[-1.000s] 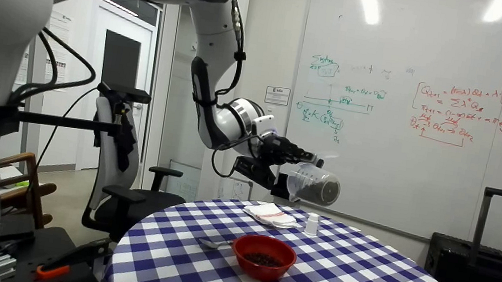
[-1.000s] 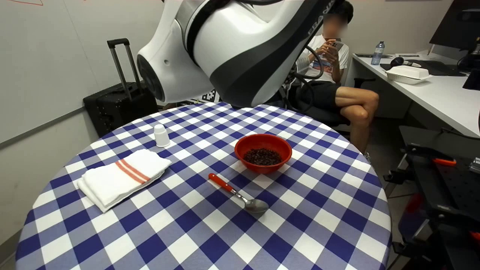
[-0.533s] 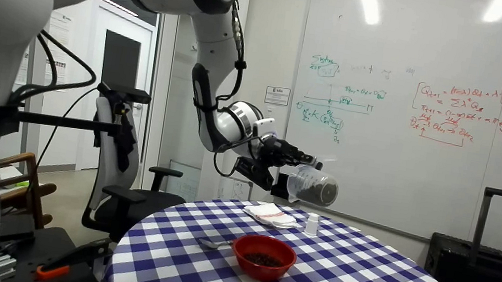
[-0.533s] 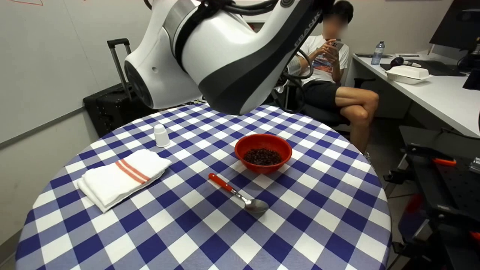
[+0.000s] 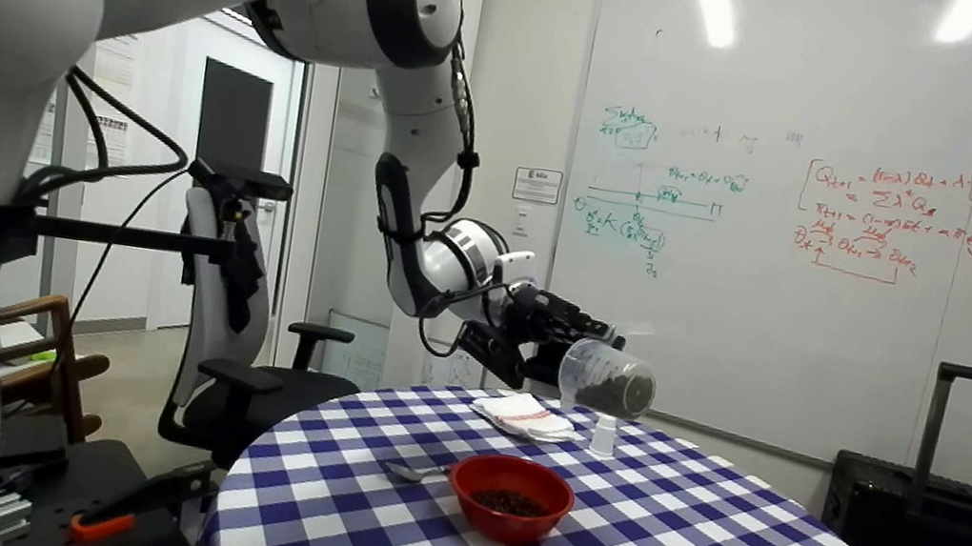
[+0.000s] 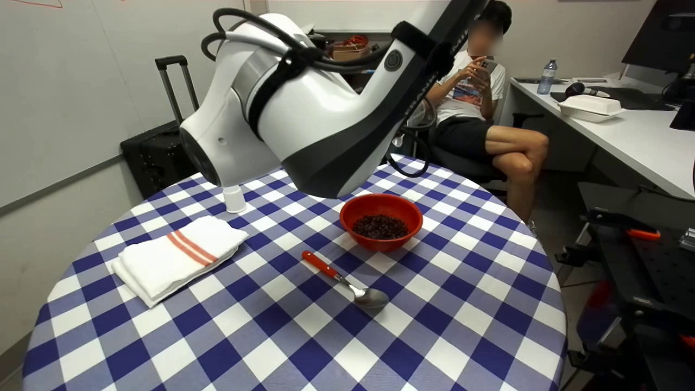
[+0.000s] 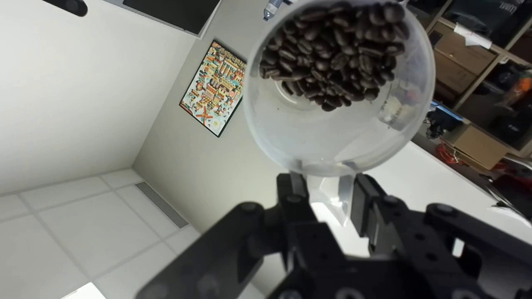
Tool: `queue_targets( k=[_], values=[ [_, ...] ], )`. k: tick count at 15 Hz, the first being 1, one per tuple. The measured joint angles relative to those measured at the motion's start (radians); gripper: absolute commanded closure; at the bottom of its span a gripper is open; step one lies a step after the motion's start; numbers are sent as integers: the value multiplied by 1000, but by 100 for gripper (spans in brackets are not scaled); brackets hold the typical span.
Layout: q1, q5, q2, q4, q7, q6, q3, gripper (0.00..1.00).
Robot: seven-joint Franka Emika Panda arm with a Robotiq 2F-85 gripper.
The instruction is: Pick up the jar and pour some of its contents into the bowl
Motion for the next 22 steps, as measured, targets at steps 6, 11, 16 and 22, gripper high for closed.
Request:
queue_targets(
  k=[6,11,16,22],
  values=[
    [0,-31,60,83,-79,-12,-9,93],
    [1,-39,102,143,-132,-34,-14,93],
    [6,-39,136,186,-164,-49,-15,93],
    [8,-38,157,217,-182,-57,-15,93]
  ],
)
